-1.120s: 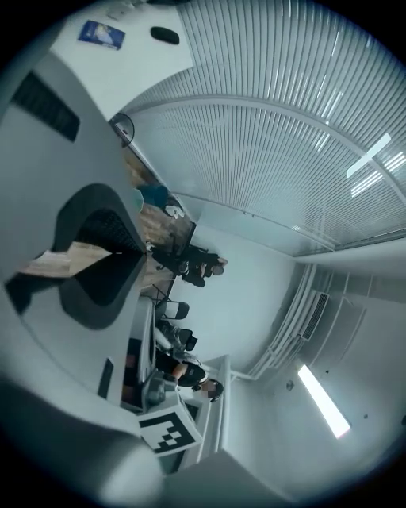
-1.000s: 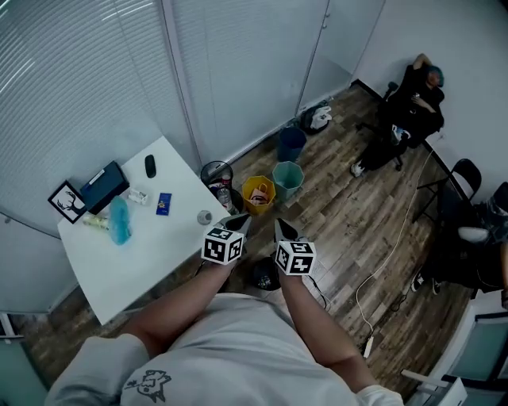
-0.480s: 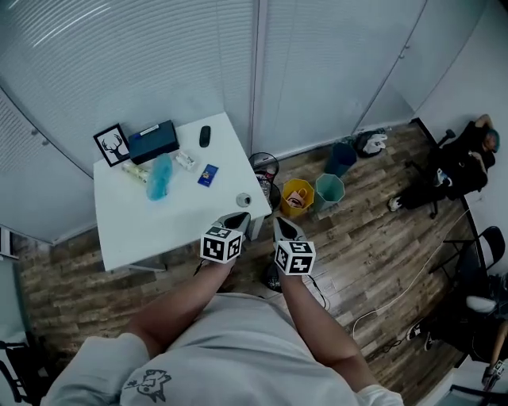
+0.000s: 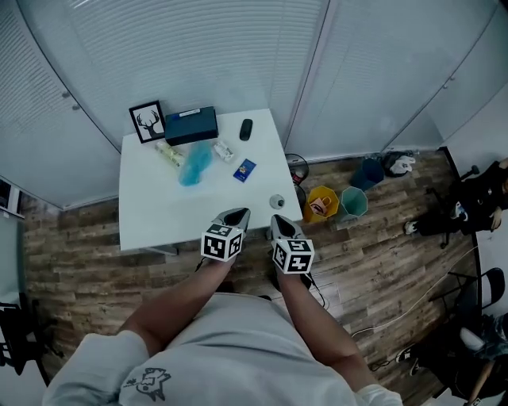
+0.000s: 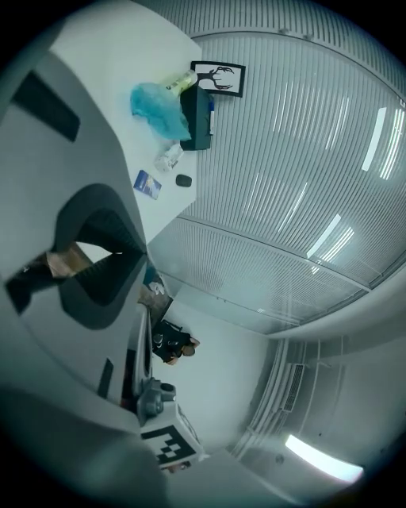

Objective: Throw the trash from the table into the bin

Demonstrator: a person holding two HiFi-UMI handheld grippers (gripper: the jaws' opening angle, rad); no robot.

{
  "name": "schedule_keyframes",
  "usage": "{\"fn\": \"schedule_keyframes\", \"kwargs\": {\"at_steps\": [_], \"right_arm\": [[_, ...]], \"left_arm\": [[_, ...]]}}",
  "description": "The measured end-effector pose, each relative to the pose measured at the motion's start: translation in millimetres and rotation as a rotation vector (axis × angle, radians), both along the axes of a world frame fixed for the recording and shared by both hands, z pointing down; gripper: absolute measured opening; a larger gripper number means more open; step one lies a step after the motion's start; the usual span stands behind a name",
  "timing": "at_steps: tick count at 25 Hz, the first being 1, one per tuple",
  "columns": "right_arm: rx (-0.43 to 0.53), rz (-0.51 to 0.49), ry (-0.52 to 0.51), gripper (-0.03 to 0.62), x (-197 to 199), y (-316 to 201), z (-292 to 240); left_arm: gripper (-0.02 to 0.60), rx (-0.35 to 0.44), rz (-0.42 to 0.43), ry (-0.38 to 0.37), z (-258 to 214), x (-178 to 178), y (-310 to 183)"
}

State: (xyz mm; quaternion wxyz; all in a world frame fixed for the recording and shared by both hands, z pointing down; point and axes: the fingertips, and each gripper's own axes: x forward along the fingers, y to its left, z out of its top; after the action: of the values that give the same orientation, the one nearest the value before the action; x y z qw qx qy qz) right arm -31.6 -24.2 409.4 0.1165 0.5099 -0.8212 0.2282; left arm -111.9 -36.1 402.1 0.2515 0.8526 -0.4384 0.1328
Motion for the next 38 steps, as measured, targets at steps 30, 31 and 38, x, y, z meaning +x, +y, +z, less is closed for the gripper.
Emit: {"fn": "schedule_keyframes", "kwargs": {"at_steps": [30, 31, 38], "right_arm": [[-0.032, -0.159, 0.025, 0.006, -204.4, -62.1, 8.0], [-0.028, -0.164, 0.025, 0.006, -212.4, -64.0, 7.1], [-0.016, -0.189, 0.013, 0.006, -258.5, -70.6, -2.4]], "left_arm": [[0.006, -0.019, -0.153, 0.054, 10.6, -196.4, -48.6], [0.006, -0.018, -0.154, 0.054, 10.3, -203.4, -49.3], [0.006, 0.004, -0.165, 0.050, 1.8, -239.9, -49.1]]}}
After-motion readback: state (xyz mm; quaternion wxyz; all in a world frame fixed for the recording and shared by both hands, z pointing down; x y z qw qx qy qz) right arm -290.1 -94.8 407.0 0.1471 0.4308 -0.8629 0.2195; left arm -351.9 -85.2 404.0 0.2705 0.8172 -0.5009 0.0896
